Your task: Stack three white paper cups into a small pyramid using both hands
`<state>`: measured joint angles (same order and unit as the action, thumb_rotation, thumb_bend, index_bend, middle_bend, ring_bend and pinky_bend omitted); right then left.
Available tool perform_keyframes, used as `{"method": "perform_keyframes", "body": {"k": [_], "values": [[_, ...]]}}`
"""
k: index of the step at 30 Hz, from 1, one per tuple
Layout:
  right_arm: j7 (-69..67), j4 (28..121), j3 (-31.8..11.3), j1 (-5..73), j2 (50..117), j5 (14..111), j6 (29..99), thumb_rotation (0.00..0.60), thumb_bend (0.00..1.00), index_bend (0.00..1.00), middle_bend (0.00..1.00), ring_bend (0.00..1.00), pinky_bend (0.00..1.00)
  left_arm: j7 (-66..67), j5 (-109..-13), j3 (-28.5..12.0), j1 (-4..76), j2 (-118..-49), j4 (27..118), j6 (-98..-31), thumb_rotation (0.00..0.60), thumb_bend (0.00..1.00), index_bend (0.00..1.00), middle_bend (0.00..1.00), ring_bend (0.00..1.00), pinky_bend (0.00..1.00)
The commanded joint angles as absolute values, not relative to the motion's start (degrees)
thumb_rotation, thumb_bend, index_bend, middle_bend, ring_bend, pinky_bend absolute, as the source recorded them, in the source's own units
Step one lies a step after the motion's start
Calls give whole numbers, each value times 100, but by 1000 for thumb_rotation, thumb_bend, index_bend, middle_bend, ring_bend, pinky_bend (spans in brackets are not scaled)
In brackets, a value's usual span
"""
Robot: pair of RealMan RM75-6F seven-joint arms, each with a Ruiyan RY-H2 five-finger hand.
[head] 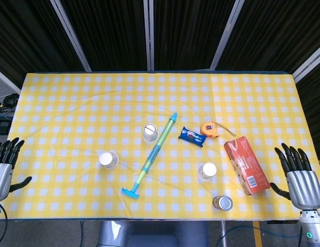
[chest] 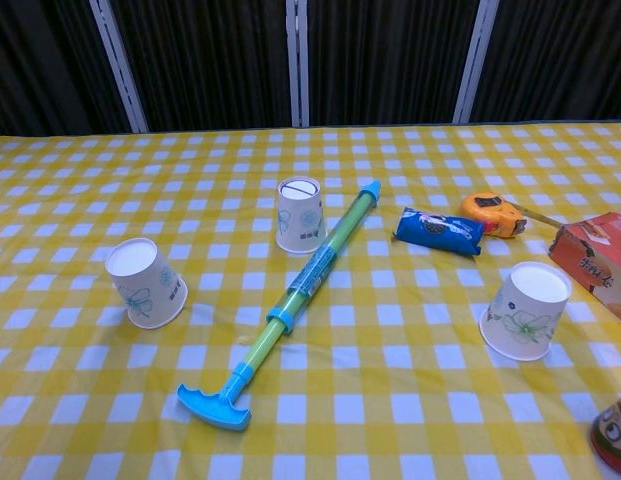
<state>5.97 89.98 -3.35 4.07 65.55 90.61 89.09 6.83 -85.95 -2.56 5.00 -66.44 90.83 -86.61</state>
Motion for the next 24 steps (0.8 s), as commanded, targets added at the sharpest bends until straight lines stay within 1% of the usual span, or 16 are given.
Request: {"method": "perform_keyframes", "body": {"k": [1, 19, 24], "values": [[607, 8994, -335, 403, 6557, 9068, 8919, 600, 35, 0, 0, 0, 0, 673, -8600, -252, 500, -6640, 9085, -8657, 600, 125, 0, 0, 0, 0], [577, 9004, -327, 430, 6579, 9042, 8833, 600, 34, 2, 0, 0, 0, 704, -8646, -247, 560, -6668, 9097, -8579, 600, 123, 0, 0, 0, 0], [505, 8996, -329, 424, 6561, 9016, 8822, 600, 34, 7, 0, 0, 0, 868, -8734, -304, 743, -6677, 9270, -8421, 600, 133, 2, 0, 0, 0]]}}
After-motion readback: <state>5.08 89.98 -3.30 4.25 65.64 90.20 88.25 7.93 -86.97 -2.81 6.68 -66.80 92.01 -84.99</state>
